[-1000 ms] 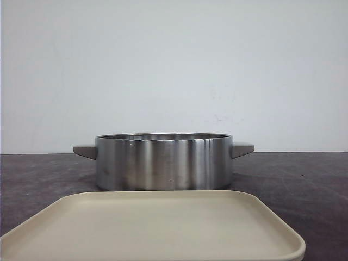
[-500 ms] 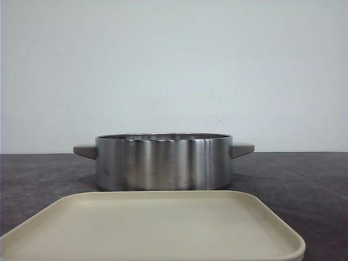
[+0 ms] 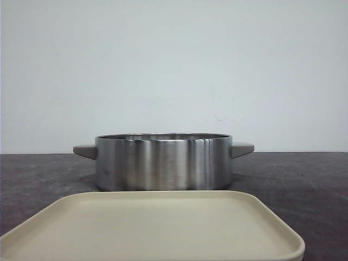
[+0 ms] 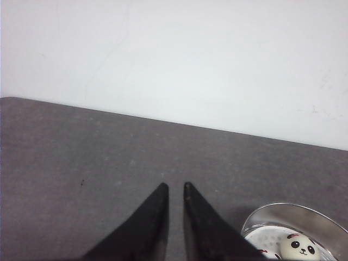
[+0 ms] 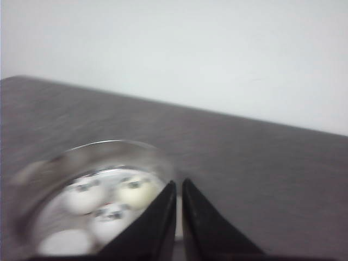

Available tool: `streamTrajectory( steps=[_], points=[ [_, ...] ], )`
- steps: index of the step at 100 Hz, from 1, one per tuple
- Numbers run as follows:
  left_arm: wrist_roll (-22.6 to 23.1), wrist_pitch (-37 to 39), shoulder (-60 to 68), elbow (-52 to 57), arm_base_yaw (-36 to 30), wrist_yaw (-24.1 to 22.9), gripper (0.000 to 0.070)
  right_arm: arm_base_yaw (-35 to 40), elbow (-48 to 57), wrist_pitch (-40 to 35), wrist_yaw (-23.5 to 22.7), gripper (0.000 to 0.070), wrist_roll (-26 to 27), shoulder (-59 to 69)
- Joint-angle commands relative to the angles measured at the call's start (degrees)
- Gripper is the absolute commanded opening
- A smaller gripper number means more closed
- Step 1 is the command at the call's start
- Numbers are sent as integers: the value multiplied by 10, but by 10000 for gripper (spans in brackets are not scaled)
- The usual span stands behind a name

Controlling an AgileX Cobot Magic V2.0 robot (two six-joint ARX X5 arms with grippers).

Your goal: Steam buns

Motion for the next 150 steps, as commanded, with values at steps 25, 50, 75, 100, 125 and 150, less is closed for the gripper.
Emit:
streamTrajectory(
  steps=[25,50,75,100,125,150],
  points=[
    [2,8,2,7,-1,-3,0,-211,-216,95,-42,12,-12,-184],
    [2,8,2,7,-1,-3,0,-263,-318,87,-49,12,-12,-275],
    [2,8,3,7,-1,-3,0,-275,-327,-30,-47,12,-10,-320],
    [2,8,2,7,-1,-3,0,-274,-327,-33,-59,12,-18,-320],
    [2,8,2,7,-1,-3,0,-274,-327,-28,-57,12,-18,-320],
    [2,8,2,7,-1,-3,0,-274,-327,-28,-57,12,-18,-320]
  ],
)
